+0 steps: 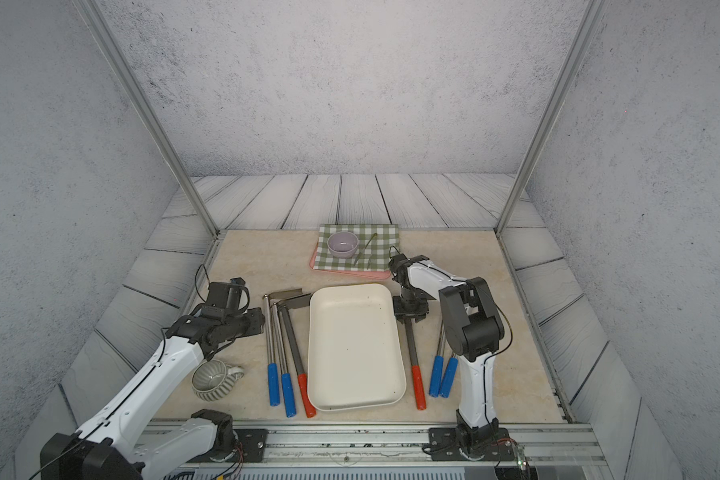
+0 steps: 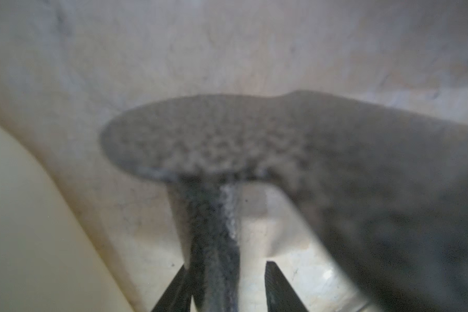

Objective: Put the small hoe into the storage box
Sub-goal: Pick up the hoe from the center of the board.

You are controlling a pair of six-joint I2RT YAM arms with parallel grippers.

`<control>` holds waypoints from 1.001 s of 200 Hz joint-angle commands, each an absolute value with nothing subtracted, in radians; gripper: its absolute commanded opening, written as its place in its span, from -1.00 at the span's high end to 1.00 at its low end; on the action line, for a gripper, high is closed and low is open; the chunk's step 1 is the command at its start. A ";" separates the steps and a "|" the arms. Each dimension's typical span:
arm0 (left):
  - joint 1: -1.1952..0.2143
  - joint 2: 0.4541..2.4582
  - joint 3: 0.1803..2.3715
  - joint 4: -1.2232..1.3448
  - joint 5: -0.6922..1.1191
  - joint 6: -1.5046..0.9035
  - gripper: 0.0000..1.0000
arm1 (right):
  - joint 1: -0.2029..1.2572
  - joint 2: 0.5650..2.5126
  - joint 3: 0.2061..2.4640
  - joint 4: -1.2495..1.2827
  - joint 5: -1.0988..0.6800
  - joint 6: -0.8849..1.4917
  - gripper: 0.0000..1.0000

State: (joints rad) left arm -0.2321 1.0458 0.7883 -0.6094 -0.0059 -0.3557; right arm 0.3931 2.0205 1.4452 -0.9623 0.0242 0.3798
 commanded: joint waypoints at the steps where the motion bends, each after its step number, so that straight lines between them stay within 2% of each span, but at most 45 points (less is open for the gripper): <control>1: -0.238 1.036 0.811 -0.620 0.000 -0.348 -0.04 | 0.391 2.036 1.416 -0.966 0.009 0.376 0.10; 71: -0.238 1.032 0.810 -0.620 -0.001 -0.349 -0.04 | 0.391 2.034 1.404 -0.957 0.010 0.354 0.36; 155: -0.242 1.022 0.807 -0.618 -0.005 -0.350 -0.04 | 0.390 1.962 1.436 -0.991 0.032 0.235 0.48; 172: -0.242 1.024 0.808 -0.619 -0.005 -0.349 -0.04 | 0.390 1.919 1.446 -1.003 0.042 0.221 0.65; 192: -0.244 1.026 0.807 -0.618 -0.005 -0.350 -0.04 | 0.388 1.874 1.474 -1.039 0.045 0.205 0.99; 200: -0.244 1.026 0.808 -0.620 -0.005 -0.350 -0.04 | 0.388 1.861 1.493 -1.063 0.047 0.204 1.00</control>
